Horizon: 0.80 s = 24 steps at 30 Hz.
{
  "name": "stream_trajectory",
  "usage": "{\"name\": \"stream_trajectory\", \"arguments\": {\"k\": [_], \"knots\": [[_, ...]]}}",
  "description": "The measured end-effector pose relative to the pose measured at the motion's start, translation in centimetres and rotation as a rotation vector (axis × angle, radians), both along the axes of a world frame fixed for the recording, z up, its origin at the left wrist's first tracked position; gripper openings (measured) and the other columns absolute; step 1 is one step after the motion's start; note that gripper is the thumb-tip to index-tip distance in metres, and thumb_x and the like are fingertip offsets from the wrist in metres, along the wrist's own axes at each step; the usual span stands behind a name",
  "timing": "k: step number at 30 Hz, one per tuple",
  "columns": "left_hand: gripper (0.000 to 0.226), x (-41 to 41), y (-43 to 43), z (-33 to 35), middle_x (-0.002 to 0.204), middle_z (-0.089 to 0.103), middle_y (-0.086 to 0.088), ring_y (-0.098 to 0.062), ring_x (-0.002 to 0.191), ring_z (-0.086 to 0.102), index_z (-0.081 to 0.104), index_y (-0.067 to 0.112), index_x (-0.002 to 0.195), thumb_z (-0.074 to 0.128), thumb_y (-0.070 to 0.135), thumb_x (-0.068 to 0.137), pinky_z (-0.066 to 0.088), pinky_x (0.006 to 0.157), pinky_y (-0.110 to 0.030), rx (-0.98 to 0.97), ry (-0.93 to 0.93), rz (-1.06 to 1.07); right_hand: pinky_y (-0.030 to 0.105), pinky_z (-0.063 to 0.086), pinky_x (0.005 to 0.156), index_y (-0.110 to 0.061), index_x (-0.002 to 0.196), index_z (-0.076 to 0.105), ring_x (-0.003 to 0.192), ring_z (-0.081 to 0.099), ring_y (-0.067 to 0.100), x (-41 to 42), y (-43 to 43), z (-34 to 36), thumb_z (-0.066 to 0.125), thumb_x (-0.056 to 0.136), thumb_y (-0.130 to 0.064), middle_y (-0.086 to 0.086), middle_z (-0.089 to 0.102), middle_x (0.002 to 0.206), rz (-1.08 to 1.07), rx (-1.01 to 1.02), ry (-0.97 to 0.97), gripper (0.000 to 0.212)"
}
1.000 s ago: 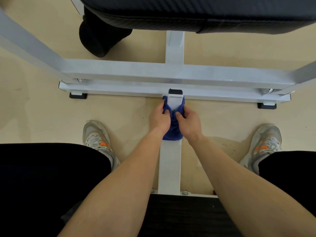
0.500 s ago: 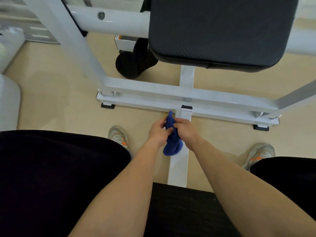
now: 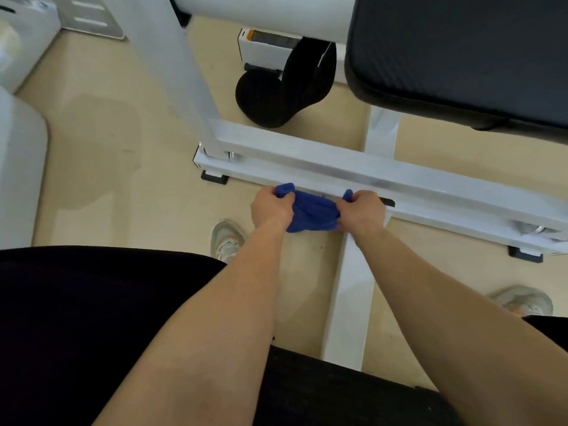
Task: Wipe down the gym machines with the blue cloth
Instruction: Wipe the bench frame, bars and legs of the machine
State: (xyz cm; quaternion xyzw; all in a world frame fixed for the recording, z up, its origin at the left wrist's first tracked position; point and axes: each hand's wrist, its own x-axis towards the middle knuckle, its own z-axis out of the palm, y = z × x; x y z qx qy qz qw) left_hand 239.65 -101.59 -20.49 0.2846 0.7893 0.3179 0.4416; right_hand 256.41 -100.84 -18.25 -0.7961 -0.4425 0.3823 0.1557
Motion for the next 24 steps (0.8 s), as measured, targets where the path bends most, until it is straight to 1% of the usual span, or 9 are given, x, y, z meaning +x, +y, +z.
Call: {"name": "stream_trajectory", "arguments": {"k": [3,5,11,13,15,16,18,21,24], "knots": [[0.017,-0.3,2.1,-2.3,0.085,0.066,0.001,-0.026,0.080,0.070,0.055,0.032,0.075,0.069,0.032,0.084,0.060,0.077,-0.041,0.012,-0.030,0.080,0.040,0.059,0.078,-0.017,0.072,0.054,0.078,0.070,0.032,-1.4,1.1,-3.1,0.062,0.091,-0.031,0.015,0.073,0.083,-0.153,-0.006,0.031,0.025],[0.016,-0.3,3.5,-3.5,0.088,0.067,0.001,-0.025,0.083,0.070,0.056,0.031,0.077,0.071,0.032,0.082,0.060,0.080,-0.040,0.029,-0.070,0.139,0.036,0.056,0.077,-0.016,0.074,0.056,0.079,0.068,0.028,-2.2,1.6,-4.3,0.061,0.094,-0.032,0.012,0.073,0.086,-0.230,0.044,0.042,0.026],[0.017,0.8,7.0,-4.9,0.092,0.070,-0.002,-0.021,0.087,0.070,0.058,0.028,0.086,0.071,0.017,0.086,0.058,0.088,-0.039,0.082,-0.295,0.399,0.030,0.052,0.070,-0.004,0.093,0.068,0.079,0.065,0.022,-3.7,2.4,-5.7,0.052,0.089,-0.009,0.005,0.070,0.084,-0.334,0.158,0.169,0.017],[0.015,1.1,6.9,-4.9,0.093,0.070,0.001,-0.017,0.090,0.067,0.062,0.022,0.099,0.063,0.012,0.089,0.054,0.093,-0.035,0.122,-0.223,0.373,0.022,0.048,0.070,-0.013,0.120,0.065,0.083,0.063,0.011,-3.8,2.2,-5.9,0.048,0.086,-0.005,-0.004,0.068,0.094,-0.233,0.191,0.249,0.039],[0.026,1.6,5.8,-5.0,0.104,0.068,0.002,-0.014,0.099,0.062,0.059,0.017,0.117,0.054,0.008,0.093,0.047,0.096,-0.026,0.170,-0.097,0.226,0.020,0.048,0.075,-0.023,0.149,0.041,0.092,0.060,0.005,-3.5,1.6,-6.4,0.046,0.089,-0.006,-0.011,0.064,0.109,-0.057,0.168,0.255,0.063],[0.032,1.9,5.0,-5.4,0.116,0.065,0.001,-0.014,0.108,0.059,0.057,0.016,0.125,0.049,0.007,0.094,0.043,0.097,-0.023,0.200,0.021,0.071,0.025,0.049,0.086,-0.023,0.155,0.031,0.109,0.059,0.010,-3.3,1.3,-7.0,0.046,0.091,-0.008,-0.006,0.060,0.128,0.086,0.150,0.166,0.067],[0.044,2.3,3.2,-6.7,0.146,0.049,-0.001,-0.017,0.135,0.042,0.049,0.018,0.140,0.047,0.011,0.097,0.034,0.108,-0.026,0.218,0.372,-0.361,0.038,0.031,0.116,-0.021,0.159,0.020,0.147,0.028,0.020,-2.6,0.8,-8.2,0.044,0.098,-0.017,0.003,0.023,0.164,0.469,0.105,-0.190,0.066],[0.062,1.2,1.8,-9.7,0.165,0.008,-0.001,-0.022,0.152,0.004,0.020,0.024,0.156,0.047,0.023,0.099,0.014,0.123,-0.043,0.164,0.773,-0.792,0.044,0.004,0.125,-0.020,0.160,0.000,0.154,-0.008,0.022,-2.0,0.5,-9.5,0.039,0.100,-0.023,0.004,-0.012,0.167,0.780,0.025,-0.510,0.071],[0.072,-1.2,1.5,-11.0,0.166,-0.004,0.002,-0.024,0.152,-0.004,0.003,0.026,0.157,0.046,0.028,0.100,0.010,0.123,-0.046,0.147,0.879,-0.858,0.044,-0.003,0.125,-0.020,0.159,-0.008,0.152,-0.018,0.026,-3.0,0.2,-9.8,0.037,0.098,-0.022,0.006,-0.022,0.165,0.875,0.029,-0.571,0.076]]}}
